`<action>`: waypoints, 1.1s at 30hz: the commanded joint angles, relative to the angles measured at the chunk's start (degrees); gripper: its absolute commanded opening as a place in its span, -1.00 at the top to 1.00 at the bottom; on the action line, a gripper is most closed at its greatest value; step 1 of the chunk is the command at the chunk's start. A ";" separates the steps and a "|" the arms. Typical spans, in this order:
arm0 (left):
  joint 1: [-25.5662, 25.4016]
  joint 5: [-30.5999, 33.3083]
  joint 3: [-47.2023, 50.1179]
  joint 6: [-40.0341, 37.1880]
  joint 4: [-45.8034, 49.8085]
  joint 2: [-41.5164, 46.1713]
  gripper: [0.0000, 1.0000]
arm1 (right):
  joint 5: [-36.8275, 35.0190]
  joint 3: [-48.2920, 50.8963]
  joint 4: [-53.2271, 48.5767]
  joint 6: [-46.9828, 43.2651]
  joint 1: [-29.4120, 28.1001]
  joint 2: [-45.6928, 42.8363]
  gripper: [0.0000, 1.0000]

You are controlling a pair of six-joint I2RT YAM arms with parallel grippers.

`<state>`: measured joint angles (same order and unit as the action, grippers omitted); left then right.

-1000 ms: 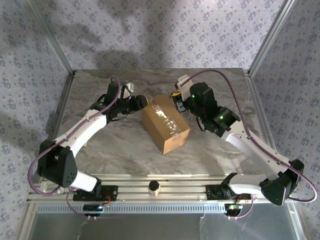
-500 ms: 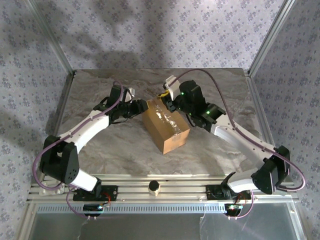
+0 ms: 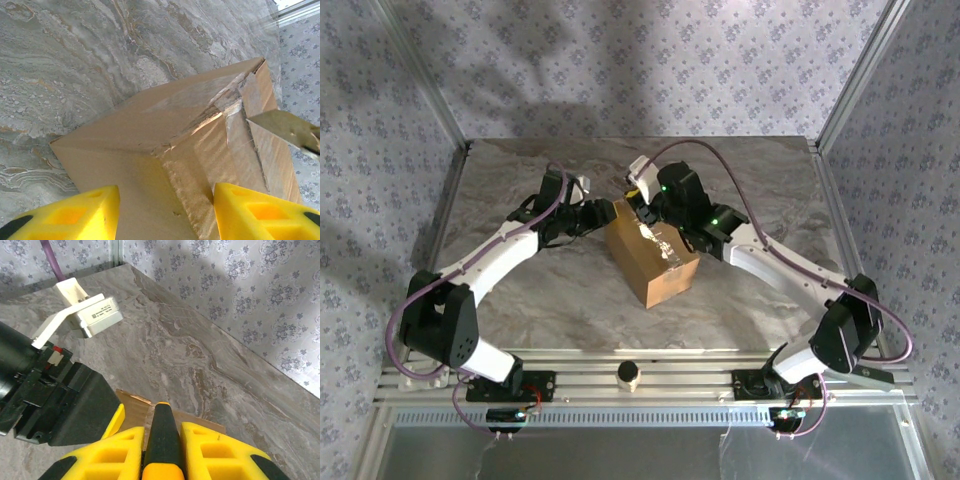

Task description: Unpack the express box

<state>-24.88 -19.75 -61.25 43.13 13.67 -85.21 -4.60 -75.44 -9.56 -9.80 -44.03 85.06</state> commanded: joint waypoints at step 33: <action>-0.31 1.20 1.93 1.68 1.62 -0.72 -0.02 | -4.35 -0.09 -1.94 -1.27 -1.68 0.81 1.00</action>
<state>-24.88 -19.75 -60.80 44.45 13.10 -85.19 -7.94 -76.09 -10.50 -11.66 -45.32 86.04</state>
